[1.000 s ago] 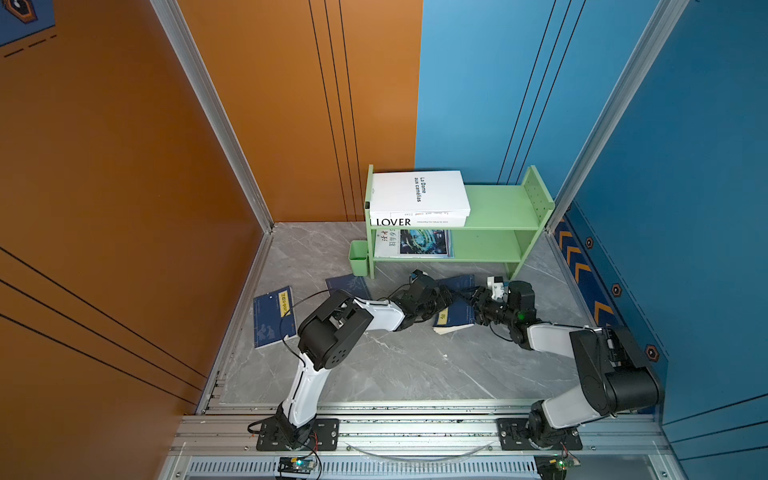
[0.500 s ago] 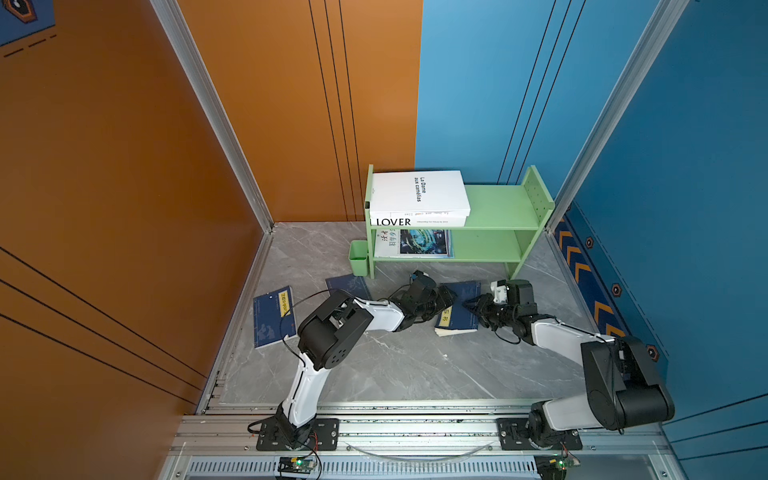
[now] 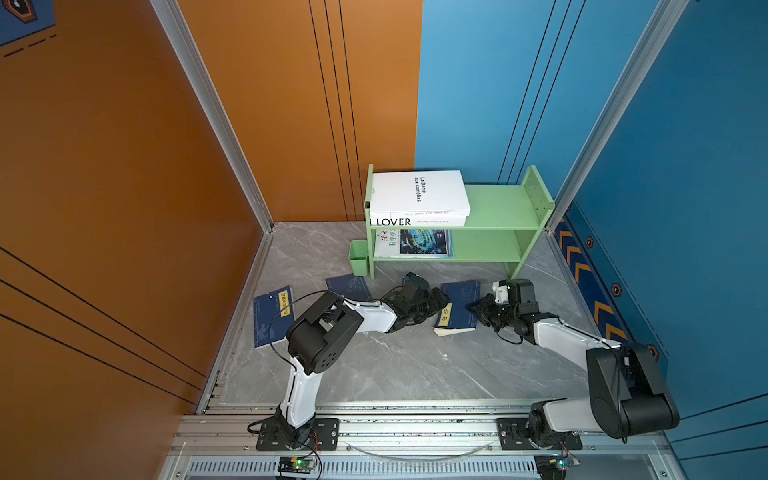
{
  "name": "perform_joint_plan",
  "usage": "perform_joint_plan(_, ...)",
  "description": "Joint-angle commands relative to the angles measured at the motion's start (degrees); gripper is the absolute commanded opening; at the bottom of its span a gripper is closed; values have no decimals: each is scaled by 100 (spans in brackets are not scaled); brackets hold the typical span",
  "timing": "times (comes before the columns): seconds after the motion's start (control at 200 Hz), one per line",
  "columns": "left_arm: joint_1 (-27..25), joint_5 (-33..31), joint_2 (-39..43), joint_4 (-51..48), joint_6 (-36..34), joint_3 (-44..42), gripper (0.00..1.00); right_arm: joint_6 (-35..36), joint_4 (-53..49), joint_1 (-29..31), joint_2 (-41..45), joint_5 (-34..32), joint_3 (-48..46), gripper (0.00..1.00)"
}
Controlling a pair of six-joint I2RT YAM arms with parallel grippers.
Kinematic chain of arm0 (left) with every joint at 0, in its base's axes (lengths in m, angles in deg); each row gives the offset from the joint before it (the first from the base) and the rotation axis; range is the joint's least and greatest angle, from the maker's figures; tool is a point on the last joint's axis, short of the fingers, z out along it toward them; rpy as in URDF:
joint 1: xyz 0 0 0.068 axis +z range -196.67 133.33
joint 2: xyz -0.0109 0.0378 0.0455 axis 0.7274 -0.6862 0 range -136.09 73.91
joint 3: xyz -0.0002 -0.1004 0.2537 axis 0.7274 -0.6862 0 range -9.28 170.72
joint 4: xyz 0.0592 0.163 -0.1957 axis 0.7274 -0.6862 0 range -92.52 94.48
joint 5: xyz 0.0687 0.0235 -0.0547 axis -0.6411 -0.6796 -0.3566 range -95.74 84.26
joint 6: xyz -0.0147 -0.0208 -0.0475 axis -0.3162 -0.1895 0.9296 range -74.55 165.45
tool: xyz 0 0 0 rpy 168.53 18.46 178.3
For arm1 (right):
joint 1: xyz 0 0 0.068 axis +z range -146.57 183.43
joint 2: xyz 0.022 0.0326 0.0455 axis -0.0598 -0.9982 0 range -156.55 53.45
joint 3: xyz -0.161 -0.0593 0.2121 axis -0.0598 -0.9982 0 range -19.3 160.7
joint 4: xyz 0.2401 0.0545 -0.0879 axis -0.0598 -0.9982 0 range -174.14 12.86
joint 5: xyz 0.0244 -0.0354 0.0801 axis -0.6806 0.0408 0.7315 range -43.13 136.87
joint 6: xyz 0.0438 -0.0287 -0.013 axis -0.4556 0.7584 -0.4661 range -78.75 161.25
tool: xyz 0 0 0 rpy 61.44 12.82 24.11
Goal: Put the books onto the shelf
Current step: 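Grasp the blue paperback's edges with both grippers, then lift the blue paperback with both grippers and tilt it upright toward the shelf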
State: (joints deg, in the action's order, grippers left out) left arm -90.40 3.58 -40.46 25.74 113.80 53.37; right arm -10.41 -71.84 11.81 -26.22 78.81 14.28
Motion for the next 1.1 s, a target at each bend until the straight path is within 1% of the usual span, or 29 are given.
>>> perform_joint_plan(0.0, 75, 19, 311, -230, -214, -71, 79, 99, -313, 56, 192, -186, 175, 7)
perform_joint_plan(0.14, 82, 7, 561, -326, -320, -100, 79, 52, -460, 76, 351, -224, 212, 8)
perform_joint_plan(0.22, 97, -17, 727, -415, -413, -92, 79, 5, -620, 125, 585, -215, 277, 8)
perform_joint_plan(0.345, 151, 91, 1014, -464, -436, -102, 80, -173, -1068, 210, 1273, -331, 483, 8)
perform_joint_plan(0.396, 169, 117, 1179, -464, -435, -156, 79, -272, -1279, 230, 1639, -505, 570, 8)
perform_joint_plan(0.456, 191, 139, 1424, -460, -462, -261, 80, -358, -1619, 278, 2104, -921, 709, 12)
perform_joint_plan(0.516, 233, 145, 1695, -464, -494, -324, 80, -555, -1777, 296, 2548, -1391, 765, 11)
perform_joint_plan(0.531, 248, 146, 1771, -462, -491, -488, 80, -623, -1777, 304, 2653, -1498, 755, 10)
perform_joint_plan(0.571, 287, 145, 1963, -485, -483, -620, 80, -883, -1682, 316, 2942, -1807, 692, 9)
perform_joint_plan(0.641, 362, 143, 2308, -594, -480, -820, 80, -1290, -1234, 349, 3270, -2137, 474, 4)
perform_joint_plan(0.706, 432, 177, 2605, -712, -433, -996, 81, -1656, -707, 412, 3424, -2415, 272, 3)
perform_joint_plan(0.781, 496, 437, 2848, -601, -328, -1166, 84, -1877, -317, 575, 3447, -2877, 144, 4)
perform_joint_plan(0.836, 498, 710, 2926, -331, -184, -1255, 85, -1994, -72, 724, 3401, -3248, 78, 4)
perform_joint_plan(0.926, 420, 1060, 2876, 289, 154, -1341, 85, -2142, 425, 994, 3259, -3727, -22, 4)
perform_joint_plan(0.931, 414, 1070, 2863, 325, 170, -1342, 85, -2149, 449, 1005, 3249, -3737, -20, 4)
perform_joint_plan(0.941, 399, 1087, 2846, 390, 211, -1343, 89, -2149, 488, 1027, 3229, -3781, -19, 4)
perform_joint_plan(0.956, 380, 1101, 2823, 485, 266, -1355, 90, -2158, 530, 1070, 3211, -3830, -19, 4)
perform_joint_plan(1.097, 240, 1118, 2430, 1469, 961, -1335, 94, -2147, 951, 1335, 2876, -4125, 0, 4)
